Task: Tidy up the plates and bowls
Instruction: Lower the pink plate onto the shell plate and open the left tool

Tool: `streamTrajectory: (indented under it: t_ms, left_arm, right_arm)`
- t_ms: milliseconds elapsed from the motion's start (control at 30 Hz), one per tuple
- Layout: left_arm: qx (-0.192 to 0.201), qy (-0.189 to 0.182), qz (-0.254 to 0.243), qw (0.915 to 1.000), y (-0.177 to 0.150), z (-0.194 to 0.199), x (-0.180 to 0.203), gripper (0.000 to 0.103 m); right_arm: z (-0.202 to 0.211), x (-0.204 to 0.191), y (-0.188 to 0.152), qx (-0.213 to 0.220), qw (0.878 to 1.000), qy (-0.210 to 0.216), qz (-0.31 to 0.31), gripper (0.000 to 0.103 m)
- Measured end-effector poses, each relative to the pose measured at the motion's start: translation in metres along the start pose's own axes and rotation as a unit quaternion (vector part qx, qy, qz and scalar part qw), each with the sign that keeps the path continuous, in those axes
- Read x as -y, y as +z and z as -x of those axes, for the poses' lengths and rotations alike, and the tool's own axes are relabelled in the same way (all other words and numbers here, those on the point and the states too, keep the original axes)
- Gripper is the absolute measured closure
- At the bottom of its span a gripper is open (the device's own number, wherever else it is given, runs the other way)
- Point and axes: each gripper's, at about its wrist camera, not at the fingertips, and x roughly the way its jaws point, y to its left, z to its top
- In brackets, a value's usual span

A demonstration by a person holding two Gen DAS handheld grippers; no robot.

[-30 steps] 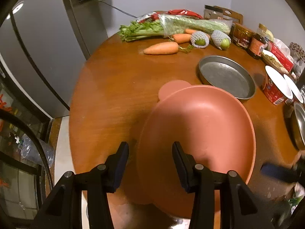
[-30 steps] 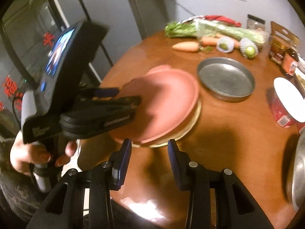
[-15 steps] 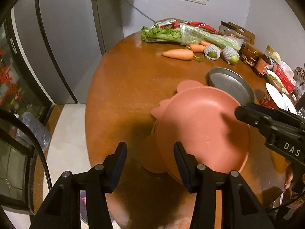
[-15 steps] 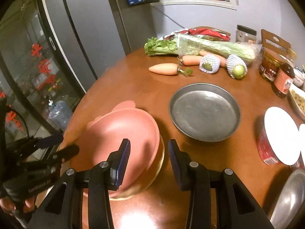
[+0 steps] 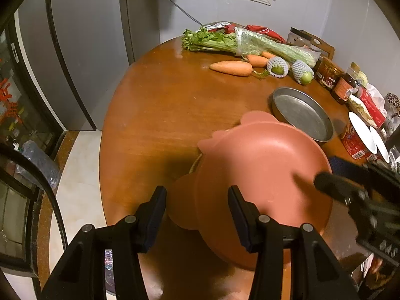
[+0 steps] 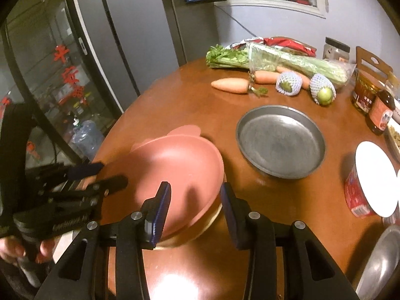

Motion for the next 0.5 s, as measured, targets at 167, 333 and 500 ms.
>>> streamTrajectory:
  t_ms: [167,333,500]
  left_arm:
    - [-0.004,0.001,0.000,1.0000,0.000,-0.002,0.000,0.052]
    - [-0.012,-0.003,-0.004,0.9999,-0.002,-0.007,0.005,0.052]
    - [-0.016,-0.008,-0.010,0.9998,-0.002,-0.010,0.012,0.052]
  right_arm:
    - [0.003,-0.002,-0.014,-0.010,1.000,0.008,-0.003,0.060]
    - [-0.001,-0.005,-0.025,-0.018,1.000,0.003,0.005,0.060]
    - [0.000,-0.002,-0.029,-0.020,1.000,0.006,0.001,0.060]
